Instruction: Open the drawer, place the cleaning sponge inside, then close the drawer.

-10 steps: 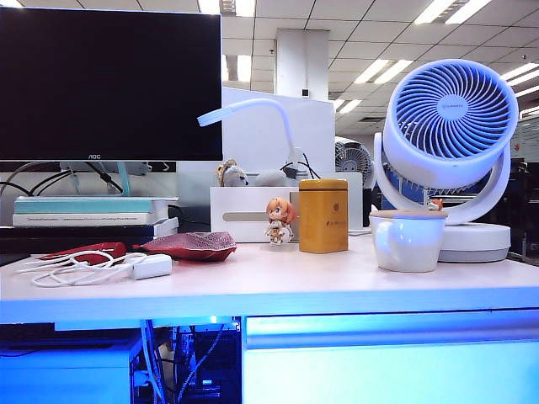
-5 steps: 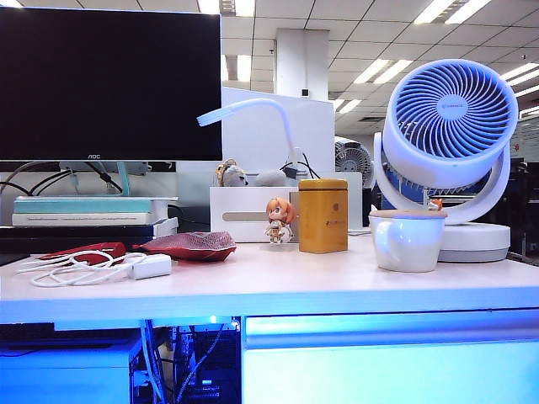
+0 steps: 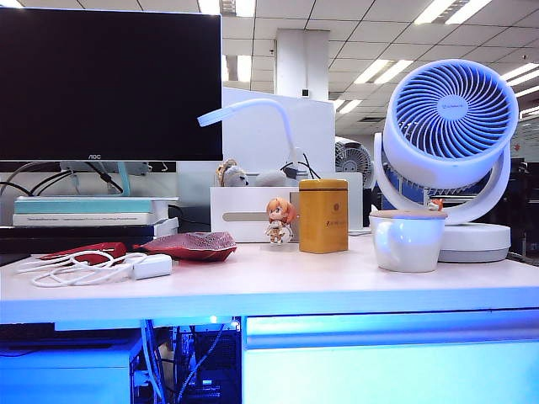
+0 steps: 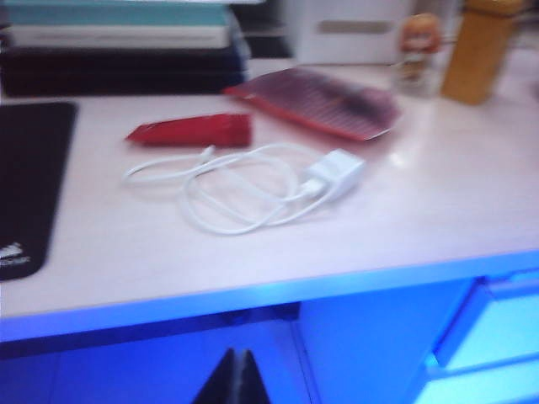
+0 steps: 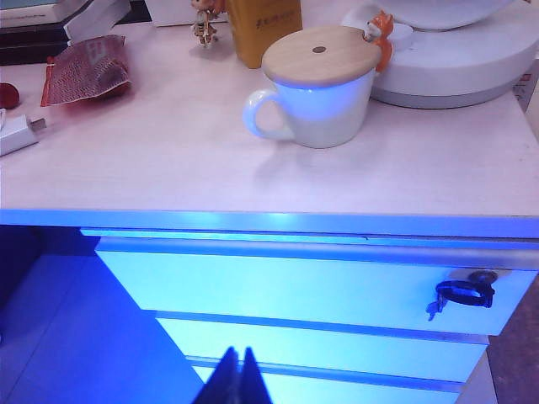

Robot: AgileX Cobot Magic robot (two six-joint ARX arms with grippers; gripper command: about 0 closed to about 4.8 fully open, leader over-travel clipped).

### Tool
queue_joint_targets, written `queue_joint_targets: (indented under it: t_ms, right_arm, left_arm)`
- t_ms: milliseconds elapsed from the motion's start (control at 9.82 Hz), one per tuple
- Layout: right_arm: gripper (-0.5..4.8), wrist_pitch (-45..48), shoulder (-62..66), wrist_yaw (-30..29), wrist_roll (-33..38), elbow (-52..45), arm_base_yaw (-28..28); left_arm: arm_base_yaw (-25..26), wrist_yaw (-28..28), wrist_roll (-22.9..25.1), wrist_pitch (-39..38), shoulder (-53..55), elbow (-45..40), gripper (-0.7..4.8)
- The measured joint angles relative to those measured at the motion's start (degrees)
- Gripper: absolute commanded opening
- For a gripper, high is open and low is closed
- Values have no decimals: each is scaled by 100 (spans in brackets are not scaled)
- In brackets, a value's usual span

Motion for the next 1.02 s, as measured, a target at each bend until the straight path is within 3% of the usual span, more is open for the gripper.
queue_joint_targets:
  t_ms: [306,509,713,917,1018]
  right_arm:
    - [-6,-2,-2,0,0,0,0]
    - [-6,-2,-2,0,0,0,0]
    - [-6,-2,-2,0,0,0,0]
    - [-6,-2,-2,0,0,0,0]
    - [-6,-2,-2,0,0,0,0]
  left_arm:
    - [1440,382,20,271,-2,-94,-5]
    - [1902,481,649,269,-2,-96,-5]
    - [1893,623,522,269,-2,-98,-5]
    - [1276,636,350,269,-2,-101,-5]
    - [1257,643,348,271,-2,-103,-5]
